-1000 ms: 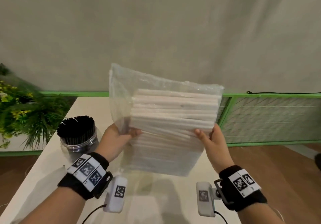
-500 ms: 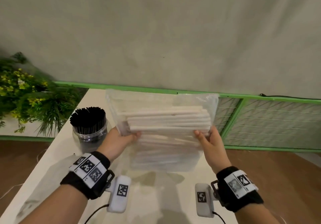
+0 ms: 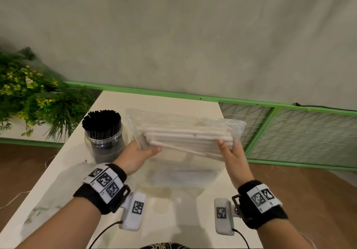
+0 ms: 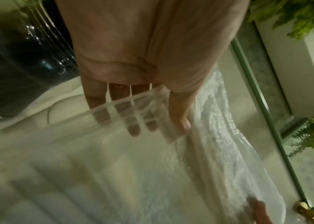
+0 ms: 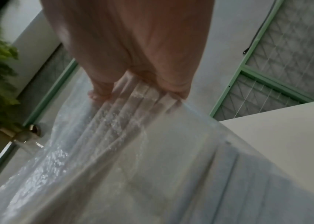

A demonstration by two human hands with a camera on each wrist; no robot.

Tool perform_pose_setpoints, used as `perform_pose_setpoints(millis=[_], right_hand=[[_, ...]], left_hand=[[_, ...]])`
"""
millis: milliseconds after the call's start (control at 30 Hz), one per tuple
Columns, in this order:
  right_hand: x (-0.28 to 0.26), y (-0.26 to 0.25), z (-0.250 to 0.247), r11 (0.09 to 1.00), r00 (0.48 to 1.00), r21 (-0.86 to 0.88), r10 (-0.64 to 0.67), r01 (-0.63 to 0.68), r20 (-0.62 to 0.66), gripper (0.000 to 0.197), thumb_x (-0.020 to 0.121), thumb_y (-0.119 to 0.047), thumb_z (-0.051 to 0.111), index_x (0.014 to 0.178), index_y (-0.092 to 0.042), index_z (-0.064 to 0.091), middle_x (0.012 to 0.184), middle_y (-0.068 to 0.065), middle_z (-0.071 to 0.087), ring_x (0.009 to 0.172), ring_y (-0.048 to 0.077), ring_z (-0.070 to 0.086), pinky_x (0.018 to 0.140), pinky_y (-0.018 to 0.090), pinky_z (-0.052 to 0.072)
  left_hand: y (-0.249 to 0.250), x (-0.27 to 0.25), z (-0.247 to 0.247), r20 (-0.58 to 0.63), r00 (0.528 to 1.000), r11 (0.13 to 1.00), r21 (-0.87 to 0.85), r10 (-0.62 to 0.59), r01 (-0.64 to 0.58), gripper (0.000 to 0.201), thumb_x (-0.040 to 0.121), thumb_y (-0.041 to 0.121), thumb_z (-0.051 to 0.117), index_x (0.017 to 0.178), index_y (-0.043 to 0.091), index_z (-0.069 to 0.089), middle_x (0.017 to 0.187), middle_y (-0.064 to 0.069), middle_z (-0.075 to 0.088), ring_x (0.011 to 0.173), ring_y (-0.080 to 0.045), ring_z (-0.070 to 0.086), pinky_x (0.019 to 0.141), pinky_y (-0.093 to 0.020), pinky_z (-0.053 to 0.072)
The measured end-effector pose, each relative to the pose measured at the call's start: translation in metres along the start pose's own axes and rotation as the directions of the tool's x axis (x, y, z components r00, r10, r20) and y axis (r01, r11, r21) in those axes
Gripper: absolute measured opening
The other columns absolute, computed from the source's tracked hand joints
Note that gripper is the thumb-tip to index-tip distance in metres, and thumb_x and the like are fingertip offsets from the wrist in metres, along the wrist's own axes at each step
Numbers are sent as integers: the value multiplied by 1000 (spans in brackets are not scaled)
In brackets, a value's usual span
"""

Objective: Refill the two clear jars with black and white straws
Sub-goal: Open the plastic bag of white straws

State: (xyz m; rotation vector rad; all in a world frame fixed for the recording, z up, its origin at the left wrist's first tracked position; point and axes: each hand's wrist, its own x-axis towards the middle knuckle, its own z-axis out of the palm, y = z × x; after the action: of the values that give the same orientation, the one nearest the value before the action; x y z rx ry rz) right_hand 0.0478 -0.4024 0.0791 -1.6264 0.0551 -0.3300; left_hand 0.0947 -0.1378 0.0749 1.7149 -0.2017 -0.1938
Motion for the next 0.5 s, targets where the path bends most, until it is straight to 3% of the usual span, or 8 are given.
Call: perform_pose_setpoints(millis=[100,167,233,300,367,433,500], right_hand=[[1,-4,-1,1000,1000,-8,-21,21,-5,74,80,-59,62,139,-20,40,133,0,57,119,16,57,102,42,46],[2,-8,-2,999,999,-12,-46,45,-11,71,83,-60,61,139,-21,40,133,-7,54,117,6,55,100,33,45],[5,-7,-5,999,999,5,-40,40,-31,58,86,-53,56,132,-20,46,122,-15,56,112,-4,53,98,28,42],[8,-6,-6,999,997,-35,-41,39,-65,50,89,-58,54,119,-19,56,119,-3,61,115,9,56,102,39,42],[11,-8,-8,992,987,-74,-109,101,-119,42,89,-64,47,102,-26,61,112,8,60,108,24,58,99,47,45],[12,-15,-9,987,969,-45,-157,151,-190,37,92,-61,41,93,-27,57,95,5,55,90,19,55,87,38,46],[15,-16,-9,988,968,0,-151,154,-203,34,94,-49,37,93,-20,54,85,0,51,79,9,52,80,30,44]], left_hand=[[5,-4,2,44,998,998,-46,49,-47,25,83,2,66,108,7,66,100,4,72,99,-5,64,87,-25,48],[8,-5,-2,68,996,997,-60,61,-57,38,80,27,74,113,12,66,111,4,70,108,-6,62,95,-25,47],[7,-5,-6,81,996,999,0,38,-38,59,65,59,74,108,19,69,112,4,70,109,-8,62,100,-31,45],[5,-7,-5,106,994,999,35,28,-31,69,55,75,69,101,23,70,106,6,72,103,-8,65,97,-30,46],[5,-10,-2,111,993,999,31,34,-37,67,54,78,65,98,28,71,104,8,72,100,-6,66,91,-24,48],[8,-12,-2,112,993,1000,-17,25,-24,52,60,75,64,94,36,72,103,11,72,100,-3,65,88,-19,48],[9,-12,-4,91,995,998,-40,-39,42,46,68,66,62,103,37,69,108,12,69,108,-1,60,101,-29,44]])
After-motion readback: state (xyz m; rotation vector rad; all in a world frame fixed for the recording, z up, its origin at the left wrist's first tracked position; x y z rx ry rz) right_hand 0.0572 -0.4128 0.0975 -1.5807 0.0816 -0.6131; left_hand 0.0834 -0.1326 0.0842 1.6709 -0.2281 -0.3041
